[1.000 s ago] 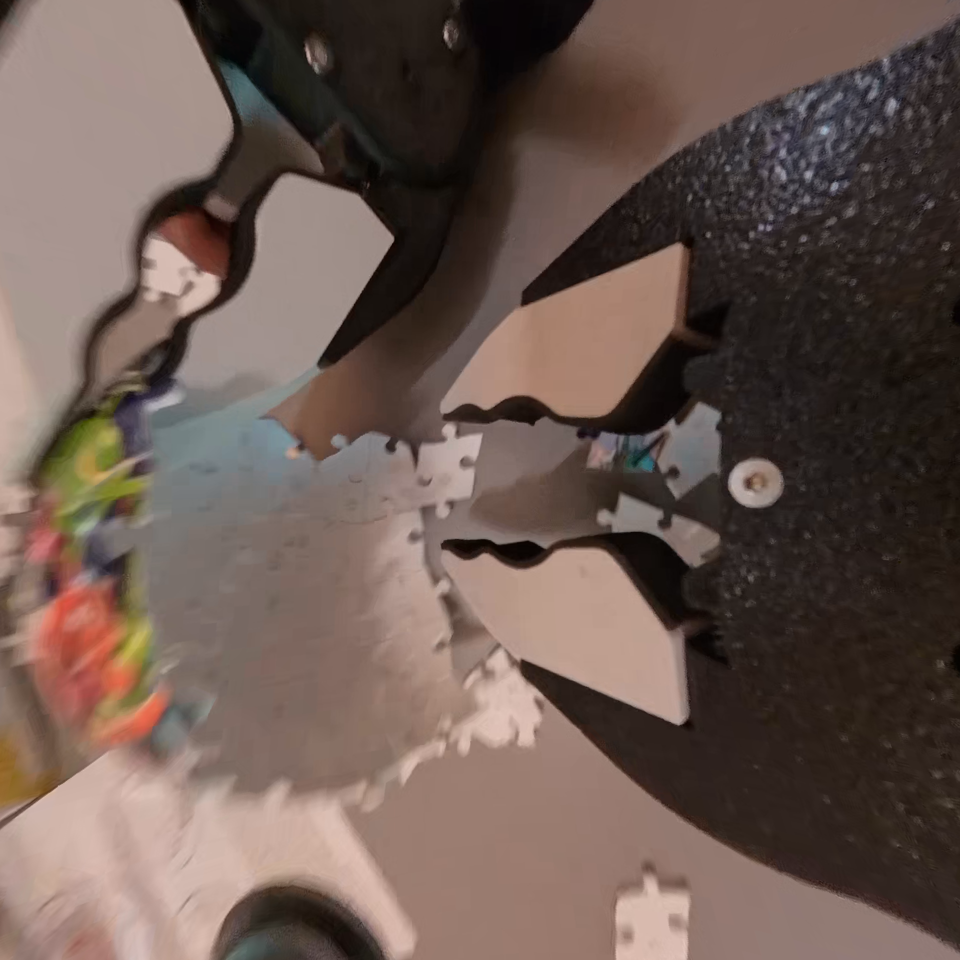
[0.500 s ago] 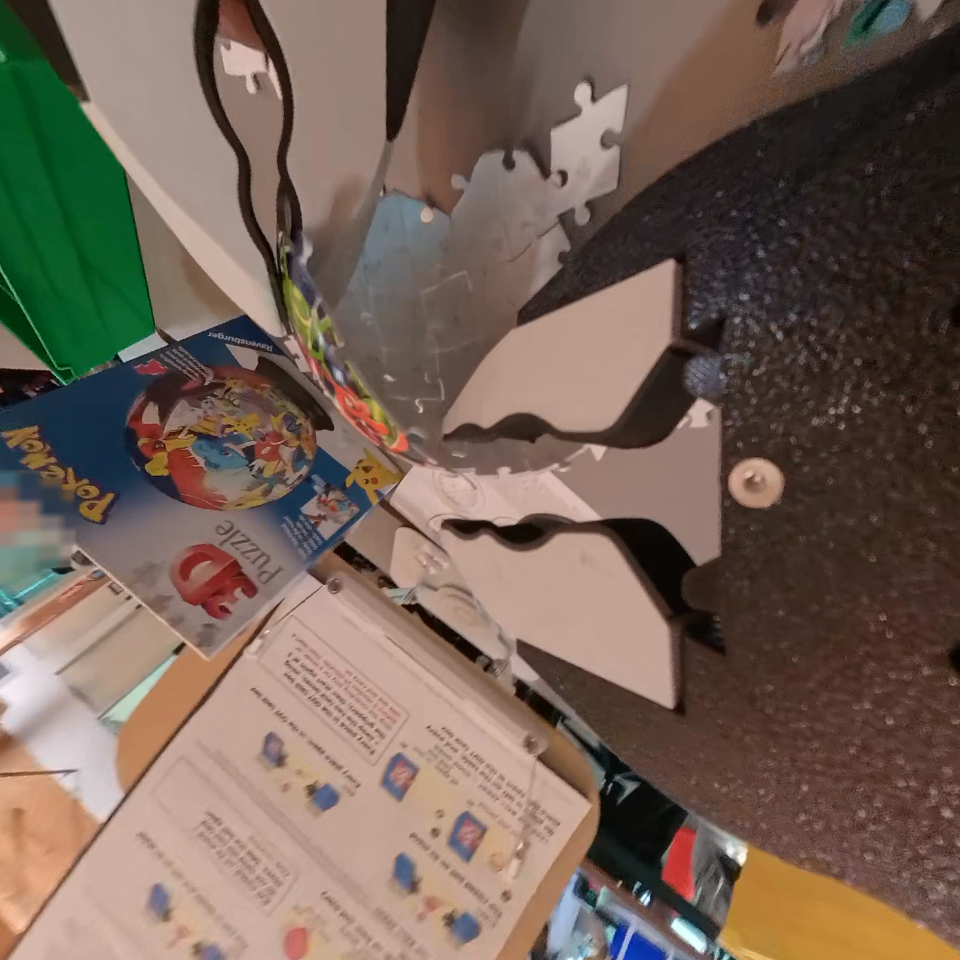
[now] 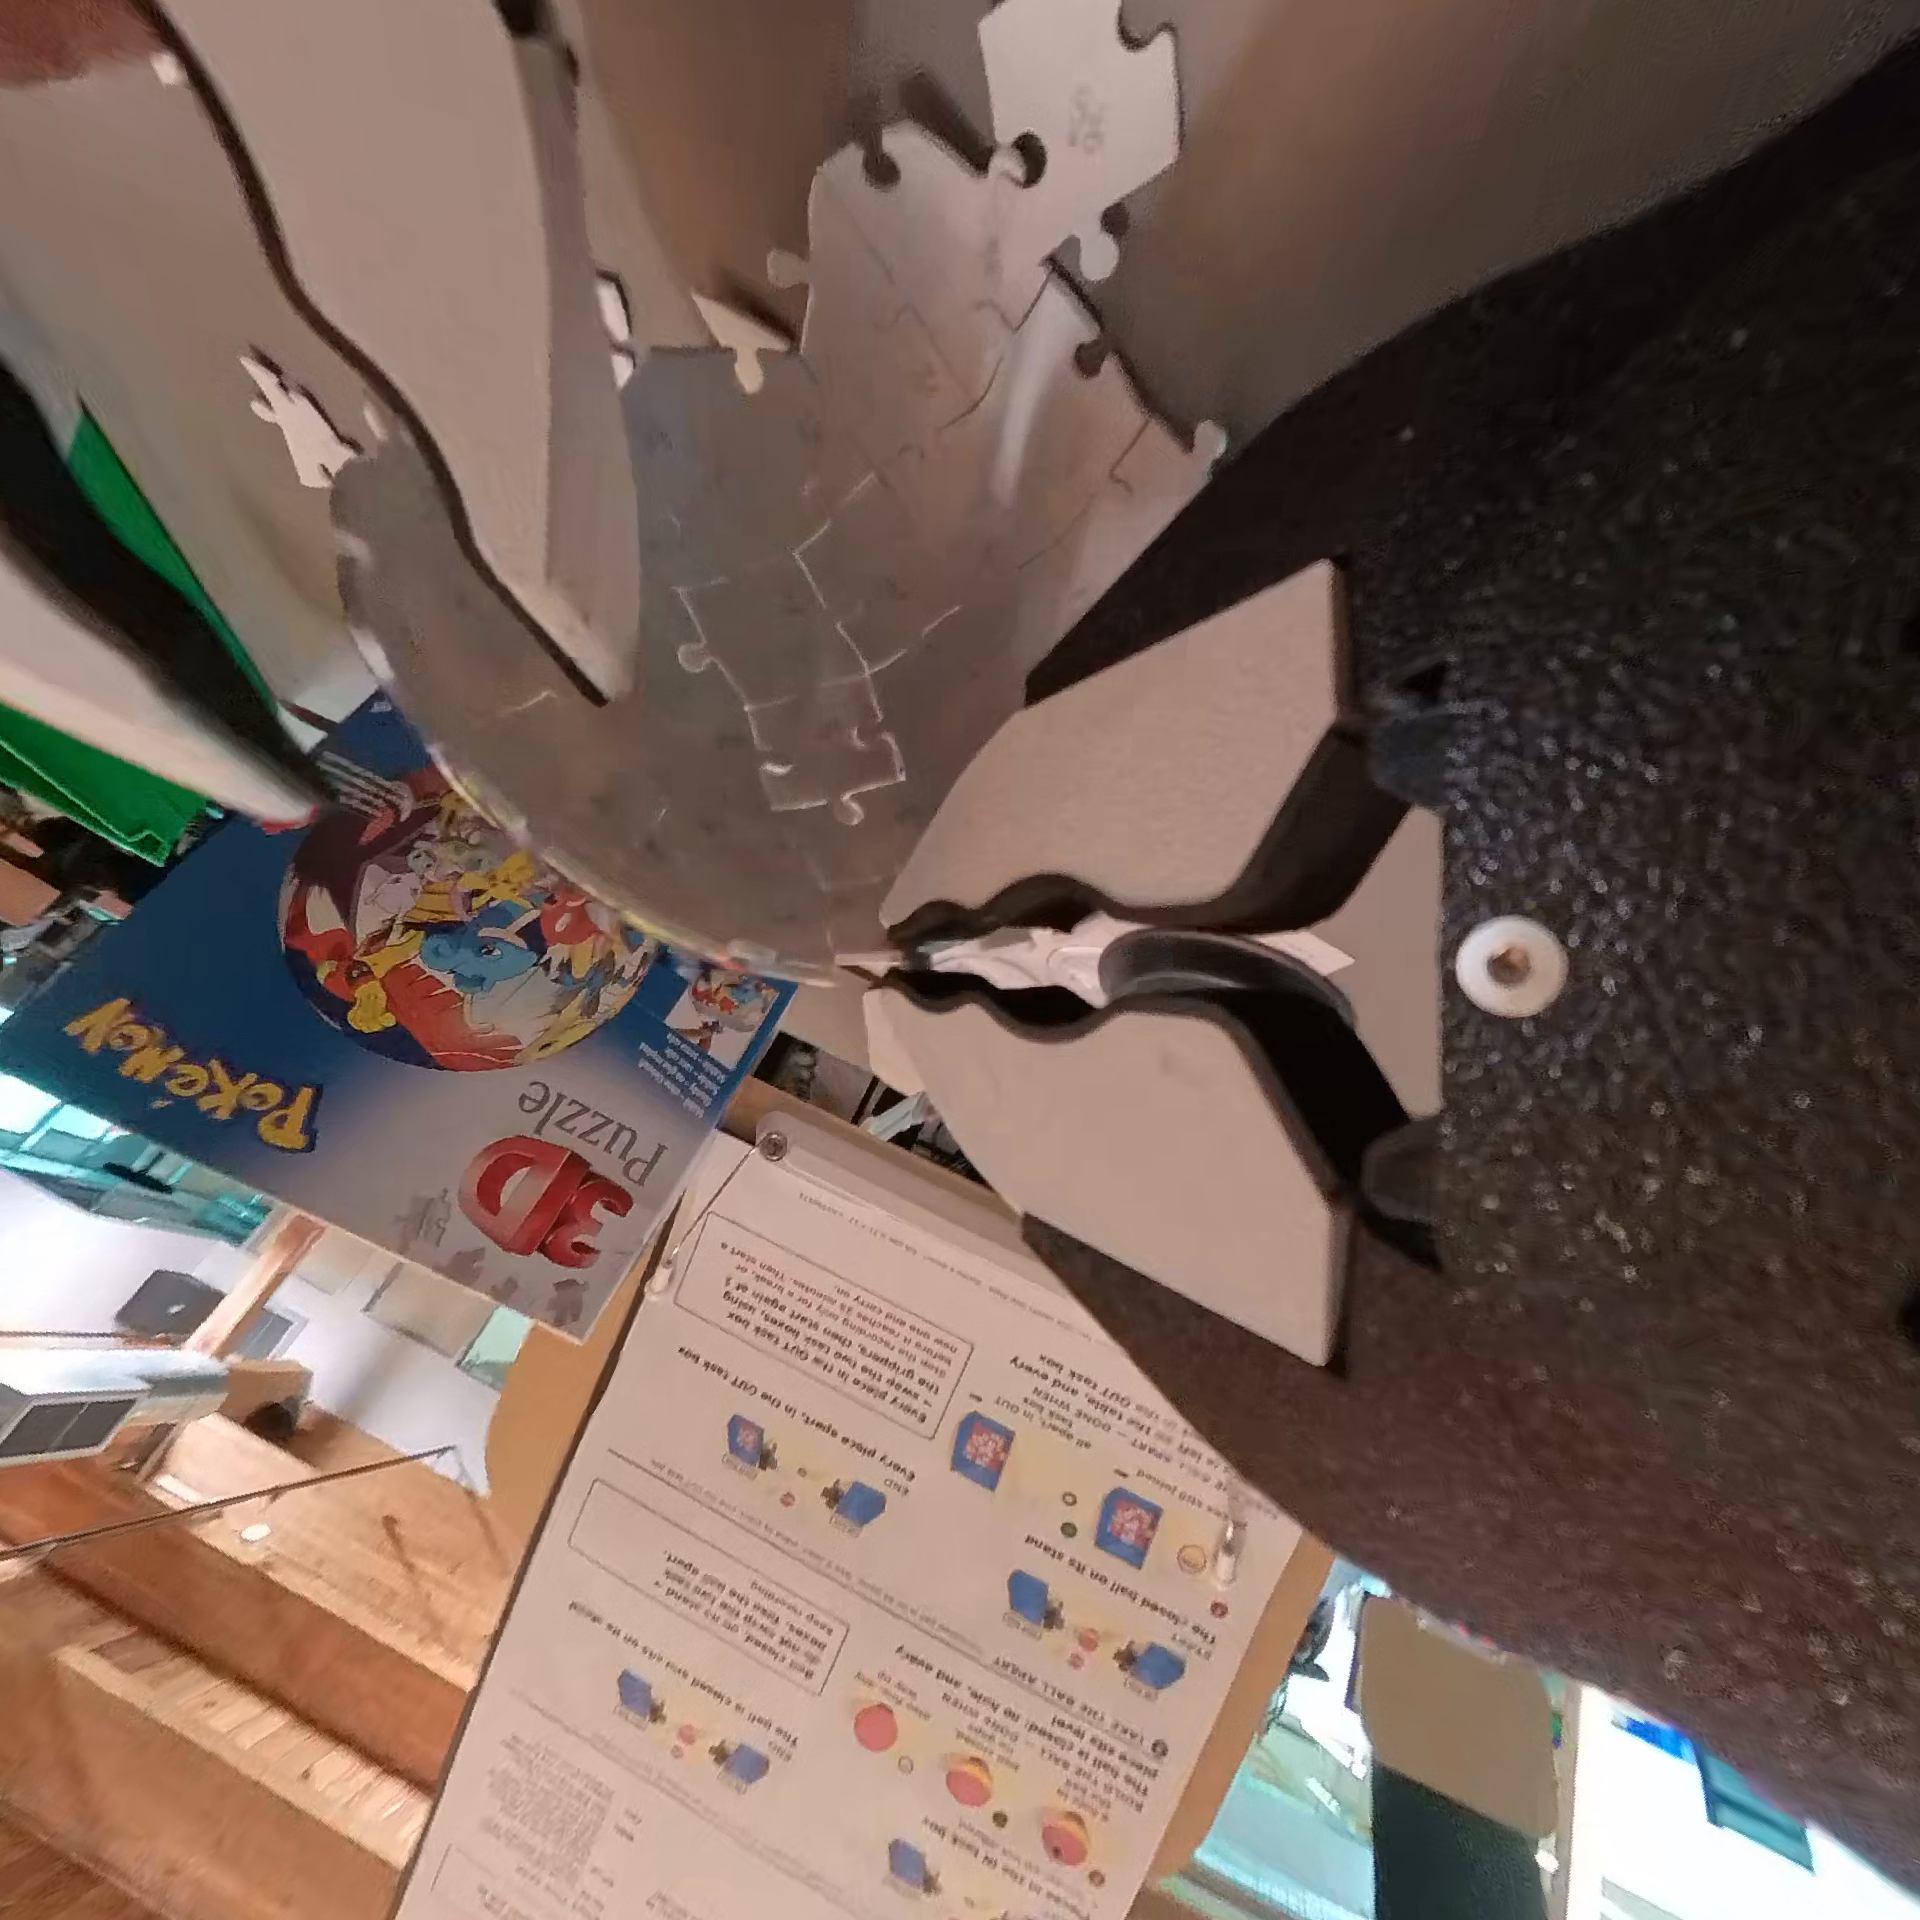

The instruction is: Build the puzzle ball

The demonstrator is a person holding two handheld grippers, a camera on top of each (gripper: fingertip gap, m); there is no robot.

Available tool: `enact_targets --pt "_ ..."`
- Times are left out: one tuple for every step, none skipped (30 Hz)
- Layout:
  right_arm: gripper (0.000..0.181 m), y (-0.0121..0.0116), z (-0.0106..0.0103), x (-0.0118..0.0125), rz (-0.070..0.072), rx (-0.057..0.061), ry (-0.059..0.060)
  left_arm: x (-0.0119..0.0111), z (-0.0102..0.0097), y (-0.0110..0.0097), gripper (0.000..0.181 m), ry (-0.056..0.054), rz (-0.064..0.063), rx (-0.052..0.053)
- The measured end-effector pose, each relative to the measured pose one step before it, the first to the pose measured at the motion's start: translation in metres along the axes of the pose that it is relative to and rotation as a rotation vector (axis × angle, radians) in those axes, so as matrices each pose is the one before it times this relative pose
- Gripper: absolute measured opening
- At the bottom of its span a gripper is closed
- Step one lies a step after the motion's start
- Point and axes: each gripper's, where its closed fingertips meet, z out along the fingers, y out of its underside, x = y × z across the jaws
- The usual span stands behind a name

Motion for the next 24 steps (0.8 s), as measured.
enact_targets --pt "0.036 -0.00374 -0.00067 0.00184 -0.0062 0.0241 -0.0063 -0.00002 -0.00045 -0.0022 0.005 -0.006 0.0189 0.0174" --pt "0.036 -0.00263 0.00035 0.00314 -0.0211 0.015 0.0011 0.0003 -0.00024 -0.00196 0.004 -0.0024 0.0169 0.0162" --pt "0.037 -0.0019 0.00157 0.00206 -0.0158 0.0118 -0.0083 0.00024 -0.00003 -0.00143 0.004 -0.0015 0.0177 0.0124" --pt "0.037 -0.00189 0.00189 0.00031 -0.0008 0.013 -0.02 0.00027 0.00021 -0.00097 0.004 -0.0003 0.0212 0.0092" --pt "0.037 -0.0009 0.00158 -0.00008 0.0054 0.0083 -0.0179 0.00002 0.0005 -0.00022 0.005 -0.0002 0.0206 0.0047" --pt "0.036 -0.00048 0.0011 -0.00161 -0.0044 0.0075 -0.0217 -0.0002 0.00051 0.00004 0.005 -0.0001 0.0171 0.0024" --pt "0.032 0.00019 0.00052 -0.00132 -0.0201 0.0031 -0.0142 0.00009 0.00058 0.00008 0.005 0.0017 0.0155 0.0029" --pt "0.026 -0.00012 0.00005 -0.00129 -0.0295 0.0047 -0.0109 -0.00002 0.00036 0.00018 0.005 0.0015 0.0143 0.0032" --pt "0.022 -0.00122 -0.00016 -0.00166 -0.0308 0.0115 -0.0144 -0.00022 0.00033 -0.00013 0.005 0.0 0.0161 0.0058" --pt "0.018 -0.00108 0.00007 -0.00076 -0.0322 0.0097 -0.0103 -0.0004 -0.00009 -0.00097 0.005 -0.0018 0.0188 0.0118" --pt "0.014 -0.00002 0.0006 -0.00045 -0.0311 0.0032 -0.011 -0.0004 -0.00008 -0.00143 0.005 -0.0015 0.0203 0.0144" --pt "0.011 0.0007 0.00096 -0.00044 -0.0259 0.0001 -0.0132 -0.0002 0.00034 -0.00079 0.005 0.0005 0.0203 0.0091" --pt "0.01 0.0009 0.001 -0.00001 -0.0196 -0.0004 -0.0113 0.00003 0.00073 -0.00002 0.005 0.0035 0.017 0.003" --pt "0.01 0.00101 0.00085 0.00003 -0.0111 -0.0022 -0.0094 -0.00052 0.00089 0.00053 0.005 0.0006 0.014 -0.0031" --pt "0.01 0.00036 0.00033 -0.00017 -0.0057 0.0003 -0.0082 -0.00131 0.00074 0.00067 0.005 -0.006 0.0161 -0.0042" --pt "0.008 0.00002 0.00008 -0.00055 -0.0104 0.0007 -0.0069 -0.00143 0.00055 -0.00001 0.004 -0.0072 0.0174 -0.0008" --pt "0.004 0.00062 0.00003 -0.00116 -0.0208 -0.0056 -0.0069 -0.00073 0.00041 -0.00021 0.004 -0.001 0.0118 0.0003" --pt "0.003 0.00118 0.00003 -0.00078 -0.0275 -0.0104 0.0002 -0.00053 0.00067 -0.00006 0.004 0.0009 0.006 -0.0033" --pt "0.003 0.00023 -0.00029 0.00021 -0.026 -0.0047 0.0094 -0.00113 0.00045 -0.00038 0.004 -0.0058 0.0065 -0.0024" --pt "0.003 -0.00035 -0.00065 0.0009 -0.0146 0.0001 0.0168 -0.00113 0.00044 -0.0008 0.004 -0.0077 0.0027 -0.0007" --pt "0.003 0.00017 -0.00056 0.00047 -0.0047 -0.001 0.0145 -0.0005 0.0005 -0.0008 0.004 -0.0028 -0.0072 -0.0017" --pt "0.003 0.00087 -0.00057 0.00043 -0.0011 -0.0036 0.0161 0.00017 0.00054 -0.00072 0.004 0.0006 -0.0119 -0.0023" --pt "0.003 0.00089 -0.00083 0.00018 -0.0024 -0.0025 0.0185 0.00089 0.00022 -0.00075 0.004 0.0032 -0.0095 -0.0016" --pt "0.003 0.00079 -0.00123 0.00006 -0.0044 -0.0007 0.0186 0.00152 0.00003 -0.00072 0.005 0.0066 -0.0087 0.0001"
